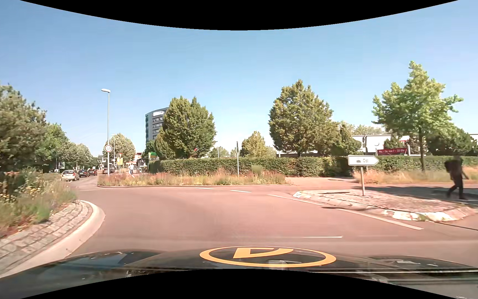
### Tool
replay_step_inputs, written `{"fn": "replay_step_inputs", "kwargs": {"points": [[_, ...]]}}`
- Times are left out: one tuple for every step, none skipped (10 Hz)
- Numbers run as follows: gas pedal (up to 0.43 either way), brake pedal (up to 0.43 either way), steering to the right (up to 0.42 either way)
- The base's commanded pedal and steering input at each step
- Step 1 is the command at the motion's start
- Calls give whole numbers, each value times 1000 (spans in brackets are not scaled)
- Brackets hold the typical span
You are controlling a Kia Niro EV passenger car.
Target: Follow the waypoints while adhering to traffic rules and regulations
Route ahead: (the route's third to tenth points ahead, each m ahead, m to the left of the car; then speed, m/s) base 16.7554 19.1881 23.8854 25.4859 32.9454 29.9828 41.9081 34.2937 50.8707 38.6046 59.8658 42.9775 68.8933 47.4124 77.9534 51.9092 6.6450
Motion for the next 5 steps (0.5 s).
{"fn": "replay_step_inputs", "kwargs": {"points": [[118, 0, -215], [118, 0, -236], [118, 0, -250], [118, 0, -258], [118, 0, -260]]}}
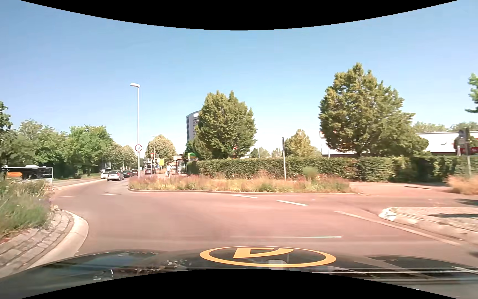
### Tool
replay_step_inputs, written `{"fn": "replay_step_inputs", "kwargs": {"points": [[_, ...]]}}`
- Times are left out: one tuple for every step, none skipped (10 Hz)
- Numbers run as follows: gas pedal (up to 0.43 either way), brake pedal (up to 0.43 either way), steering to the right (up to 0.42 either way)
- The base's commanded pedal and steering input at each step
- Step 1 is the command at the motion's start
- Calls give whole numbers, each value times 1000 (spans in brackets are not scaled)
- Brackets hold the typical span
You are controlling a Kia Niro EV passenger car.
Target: Follow the waypoints while adhering to traffic rules and regulations
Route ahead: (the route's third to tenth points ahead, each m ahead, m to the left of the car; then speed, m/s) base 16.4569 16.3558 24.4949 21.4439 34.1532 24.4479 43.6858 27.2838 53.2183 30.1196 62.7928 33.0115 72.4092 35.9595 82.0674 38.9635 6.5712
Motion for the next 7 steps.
{"fn": "replay_step_inputs", "kwargs": {"points": [[118, 0, -266], [118, 0, -273], [118, 0, -276], [118, 0, -278], [118, 0, -280], [130, 0, -280], [130, 0, -279]]}}
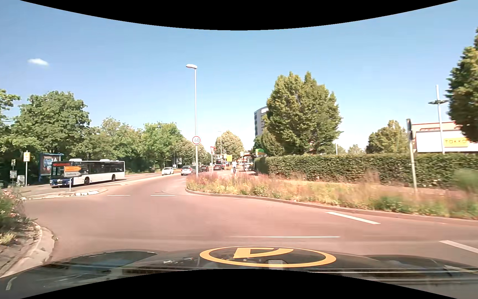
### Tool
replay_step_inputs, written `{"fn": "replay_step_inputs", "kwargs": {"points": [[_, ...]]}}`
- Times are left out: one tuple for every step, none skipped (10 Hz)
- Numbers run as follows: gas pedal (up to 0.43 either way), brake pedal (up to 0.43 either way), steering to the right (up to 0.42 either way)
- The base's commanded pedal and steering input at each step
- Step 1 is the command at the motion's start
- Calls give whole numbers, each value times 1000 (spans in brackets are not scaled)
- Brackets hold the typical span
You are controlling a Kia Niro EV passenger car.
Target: Follow the waypoints while adhering to traffic rules and regulations
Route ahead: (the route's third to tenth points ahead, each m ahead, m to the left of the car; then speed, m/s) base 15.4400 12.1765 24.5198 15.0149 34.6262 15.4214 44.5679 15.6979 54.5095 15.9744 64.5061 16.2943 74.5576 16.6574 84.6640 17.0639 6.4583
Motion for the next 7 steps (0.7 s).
{"fn": "replay_step_inputs", "kwargs": {"points": [[150, 0, -277], [197, 0, -276], [209, 0, -276], [220, 0, -275], [228, 0, -268], [228, 0, -255], [228, 0, -242]]}}
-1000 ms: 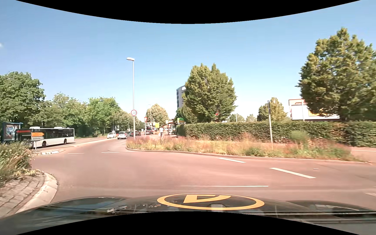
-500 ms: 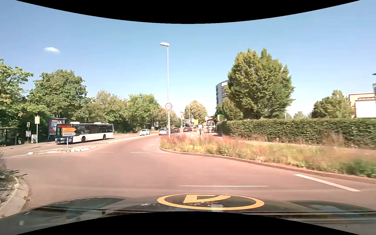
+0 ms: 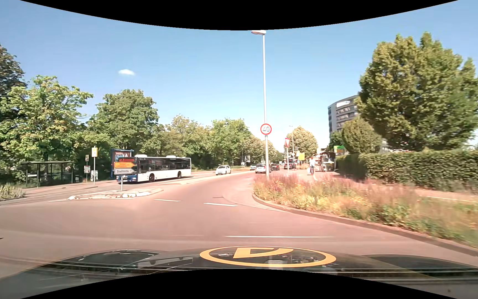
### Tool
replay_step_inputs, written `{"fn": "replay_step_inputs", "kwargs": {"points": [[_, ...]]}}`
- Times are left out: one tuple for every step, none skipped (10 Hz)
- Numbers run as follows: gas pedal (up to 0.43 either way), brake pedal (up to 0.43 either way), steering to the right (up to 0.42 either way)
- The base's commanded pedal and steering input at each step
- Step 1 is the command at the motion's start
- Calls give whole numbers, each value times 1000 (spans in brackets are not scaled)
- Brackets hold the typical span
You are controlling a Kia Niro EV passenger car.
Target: Follow the waypoints while adhering to traffic rules and regulations
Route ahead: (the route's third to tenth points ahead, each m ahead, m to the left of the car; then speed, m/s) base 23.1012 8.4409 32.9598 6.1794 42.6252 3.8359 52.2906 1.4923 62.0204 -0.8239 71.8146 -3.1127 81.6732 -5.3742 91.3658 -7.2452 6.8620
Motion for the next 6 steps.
{"fn": "replay_step_inputs", "kwargs": {"points": [[228, 0, -225], [228, 0, -196], [228, 0, -176], [228, 0, -154], [228, 0, -138], [228, 0, -126]]}}
